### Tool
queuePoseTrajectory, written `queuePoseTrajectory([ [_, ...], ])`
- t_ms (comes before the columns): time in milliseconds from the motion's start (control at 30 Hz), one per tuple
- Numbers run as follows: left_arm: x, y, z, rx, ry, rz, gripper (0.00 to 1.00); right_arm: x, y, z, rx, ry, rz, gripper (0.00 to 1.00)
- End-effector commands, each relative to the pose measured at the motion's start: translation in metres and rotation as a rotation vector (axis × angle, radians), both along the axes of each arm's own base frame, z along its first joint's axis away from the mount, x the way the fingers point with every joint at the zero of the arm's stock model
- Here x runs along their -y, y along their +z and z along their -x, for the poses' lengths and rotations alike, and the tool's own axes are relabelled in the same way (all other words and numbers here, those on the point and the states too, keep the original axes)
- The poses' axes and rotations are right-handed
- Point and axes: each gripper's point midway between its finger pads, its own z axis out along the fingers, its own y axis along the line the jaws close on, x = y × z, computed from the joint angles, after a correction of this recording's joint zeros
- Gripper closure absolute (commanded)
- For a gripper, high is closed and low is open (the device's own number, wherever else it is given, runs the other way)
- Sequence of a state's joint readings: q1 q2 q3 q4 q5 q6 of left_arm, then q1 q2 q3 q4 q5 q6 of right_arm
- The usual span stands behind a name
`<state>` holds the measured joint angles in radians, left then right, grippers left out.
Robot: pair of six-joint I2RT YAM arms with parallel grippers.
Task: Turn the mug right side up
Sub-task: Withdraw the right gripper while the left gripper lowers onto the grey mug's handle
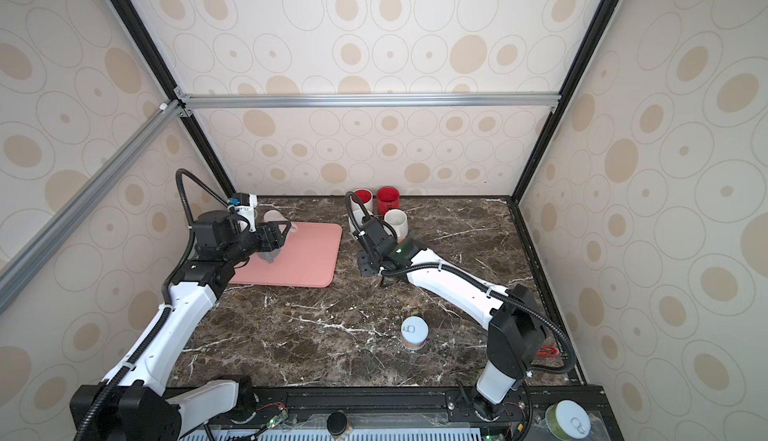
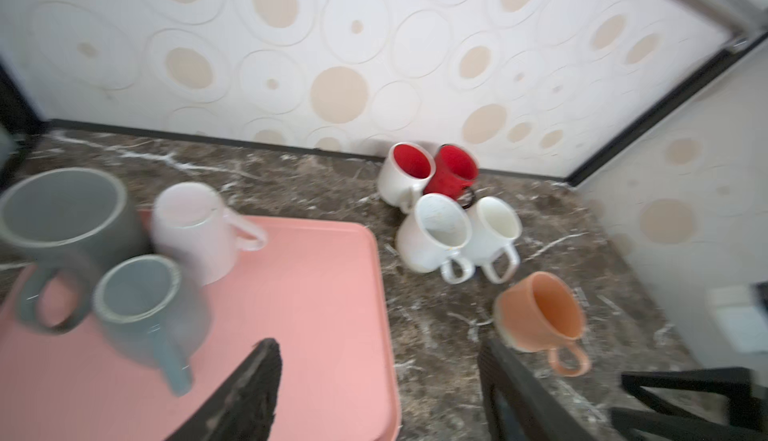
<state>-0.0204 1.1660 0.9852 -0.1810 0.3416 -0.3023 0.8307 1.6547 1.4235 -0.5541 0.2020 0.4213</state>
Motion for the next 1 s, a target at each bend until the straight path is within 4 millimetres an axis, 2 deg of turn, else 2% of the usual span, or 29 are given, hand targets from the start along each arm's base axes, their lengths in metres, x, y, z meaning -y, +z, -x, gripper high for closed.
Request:
queuePoseTrajectory([
  [0,-0.040,-0.035,-0.001,-0.150,0.182,-0.089,0.13,-0.019,-0.011,0.010,-0.030,0.037,-0.040,0.54],
  [200,-0.069,-0.099,-0.003,-0.349,0.309,-0.114,0.06,-0.038,-0.029,0.026,-0.080,0.081,-0.070,0.54],
  [367,-0.082,-0.136,-0.009,-0.433,0.366,-0.112,0.04,-0.040,-0.039,0.030,-0.101,0.086,-0.074,0.54],
  [600,-0.113,-0.160,-0.023,-0.460,0.551,-0.165,0.04,-0.035,-0.044,0.027,-0.083,0.083,-0.042,0.54],
  [767,-0.114,-0.175,-0.034,-0.488,0.555,-0.173,0.09,-0.029,-0.048,0.025,-0.065,0.074,-0.015,0.53],
  [867,-0.108,-0.183,-0.042,-0.503,0.534,-0.141,0.21,-0.026,-0.050,0.024,-0.057,0.066,0.000,0.53],
  [967,-0.107,-0.186,-0.051,-0.485,0.543,-0.111,0.27,-0.026,-0.052,0.022,-0.053,0.069,0.008,0.53],
])
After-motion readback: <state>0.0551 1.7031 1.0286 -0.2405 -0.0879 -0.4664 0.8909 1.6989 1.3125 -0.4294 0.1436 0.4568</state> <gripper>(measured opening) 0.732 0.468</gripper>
